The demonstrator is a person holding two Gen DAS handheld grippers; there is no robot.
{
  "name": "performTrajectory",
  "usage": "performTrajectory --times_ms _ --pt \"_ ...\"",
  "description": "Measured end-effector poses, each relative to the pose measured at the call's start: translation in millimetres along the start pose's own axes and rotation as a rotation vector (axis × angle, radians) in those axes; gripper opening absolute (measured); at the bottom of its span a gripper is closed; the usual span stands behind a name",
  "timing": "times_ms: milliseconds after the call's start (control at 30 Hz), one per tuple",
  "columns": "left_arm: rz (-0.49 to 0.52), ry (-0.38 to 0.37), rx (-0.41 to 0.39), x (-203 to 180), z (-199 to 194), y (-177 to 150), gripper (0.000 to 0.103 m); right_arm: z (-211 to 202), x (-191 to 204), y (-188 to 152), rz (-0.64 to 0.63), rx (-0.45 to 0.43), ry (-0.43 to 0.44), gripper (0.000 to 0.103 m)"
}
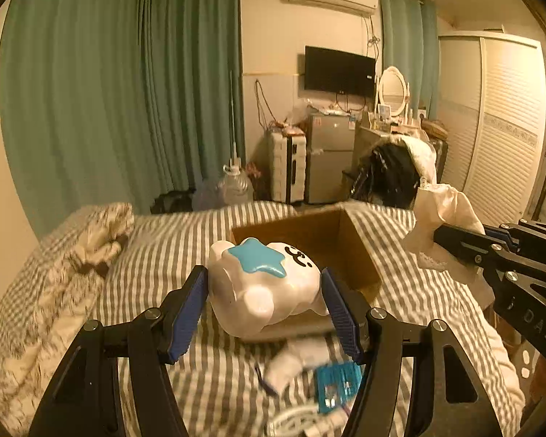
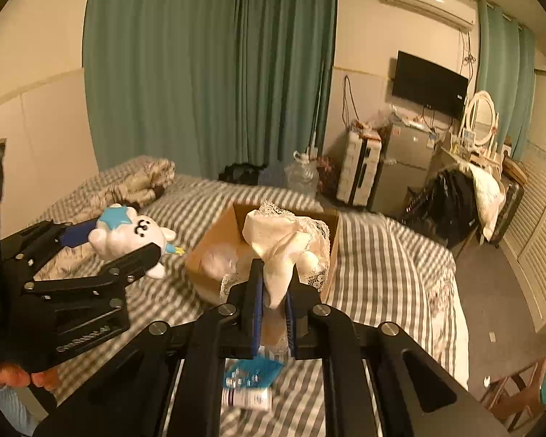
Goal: Organize objects
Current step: 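Drop the plush toy and sock into the box with both tools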
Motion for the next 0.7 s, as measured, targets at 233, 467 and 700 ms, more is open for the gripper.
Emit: performTrajectory --times_ms 233,467,700 --pt "-0.049 -0.016 -0.011 9 59 43 0.065 42 -11 53 -0.018 -0.031 0.003 0.01" --pt "-0.027 0.026 0.037 14 132 37 0.065 112 -27 67 -0.02 0.007 0.002 0.01" --pt "-0.031 0.009 0.112 14 194 3 0.065 180 -43 33 0.008 0.1 0.016 0.01"
Point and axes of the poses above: each gripper's, at about its wrist camera, not at the fingertips, and z roughly the way its jaws point, x to its left, y to its top, the point moved 5 cm from there along z, roughly the way its jaws point, and after that the axes turned 6 degrees about -x, right-handed, at the moved point
